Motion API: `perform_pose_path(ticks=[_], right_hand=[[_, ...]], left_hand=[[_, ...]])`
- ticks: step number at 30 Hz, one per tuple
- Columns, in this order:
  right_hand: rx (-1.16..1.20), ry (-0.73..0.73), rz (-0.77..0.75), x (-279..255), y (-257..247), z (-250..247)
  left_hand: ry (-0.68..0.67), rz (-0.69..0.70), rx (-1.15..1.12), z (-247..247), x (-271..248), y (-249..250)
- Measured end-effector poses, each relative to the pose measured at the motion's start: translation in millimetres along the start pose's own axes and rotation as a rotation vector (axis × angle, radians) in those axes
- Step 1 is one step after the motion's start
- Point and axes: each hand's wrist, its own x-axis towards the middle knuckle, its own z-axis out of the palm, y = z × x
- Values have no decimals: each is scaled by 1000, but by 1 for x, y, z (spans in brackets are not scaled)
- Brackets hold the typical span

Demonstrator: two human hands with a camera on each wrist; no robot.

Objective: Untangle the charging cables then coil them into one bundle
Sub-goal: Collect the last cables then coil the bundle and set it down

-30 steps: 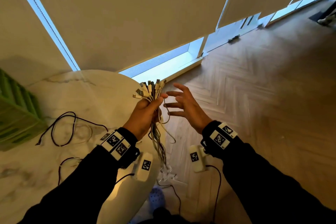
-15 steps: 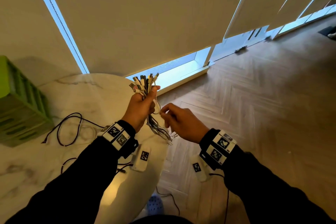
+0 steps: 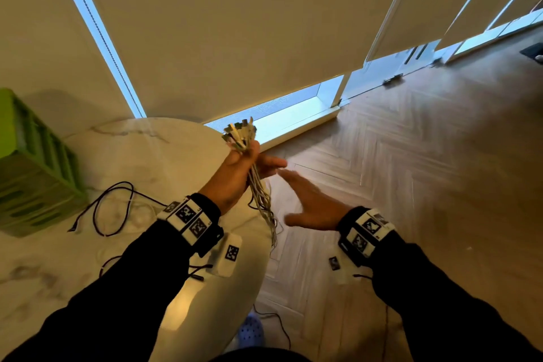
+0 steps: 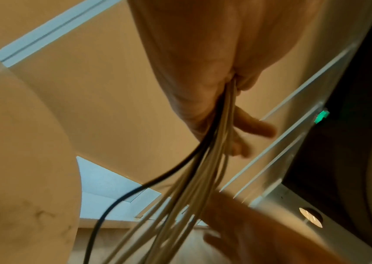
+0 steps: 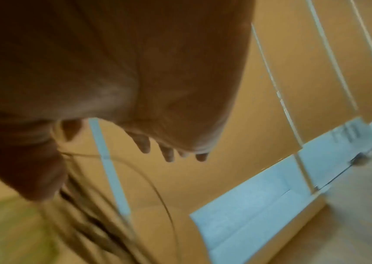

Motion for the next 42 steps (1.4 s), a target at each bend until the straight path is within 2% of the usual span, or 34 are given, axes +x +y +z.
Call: perform_pose_path(ticks=[2,5,6,8,10,13,15,17,19,20,24,26,27,29,31,32,34,37,38,39,40,42], right_hand=[[283,89,-121,10,-35,9],[578,288,-163,17,-61,23],[666,331,-142,16,-64,28],[791,347,-82,9,-67,36],[758,335,-76,1,-62,40],[644,258,-115,-7,-59,35],[573,193,-88,-7,-54,30],[533,136,-18,-4,-47,26],[469,116,29,-1,-41,24],[509,113,48,-3,-41,23],[804,299,136,-10,-34,20],[1050,338,92,-16,-32,17],[1217,344,83,-20,-33,15],[1454,314,37,-31,-36,6],[1539,219,-40,-43,-37,-2],[1522,184,-70,-48,-37,-5],[1424,189,-122,-57,-36,-8],[1341,313,-190,-64,-35,-12],[1374,352,-196,-63,-33,-15],[1425,395,-195,-61,-31,-19],[1464,443,-181,-56,-27,-25],[1477,532,-80,-45,-15,-40]], left_hand=[[-97,54,299,7,1,-2],[-56,249,685,12,6,-3],[-49,249,726,11,7,-3],[-44,66,634,8,7,1],[-65,-98,422,5,5,8],[-197,-97,165,8,-2,16],[-241,-80,229,13,-5,19],[-276,-78,398,20,-3,15],[-319,-50,515,27,-3,9],[-319,-36,520,30,-3,6],[-316,-2,382,26,2,-9],[-364,-131,318,21,2,-22],[-410,-200,367,20,1,-31],[-556,-331,630,22,-3,-47],[-747,-388,836,27,0,-62],[-780,-385,900,28,5,-62],[-678,-293,1019,20,21,-62],[-355,167,1104,9,44,-66],[-246,247,1035,11,46,-73],[-165,233,939,18,44,-83],[-140,142,873,29,41,-95],[-294,-115,812,54,29,-116]])
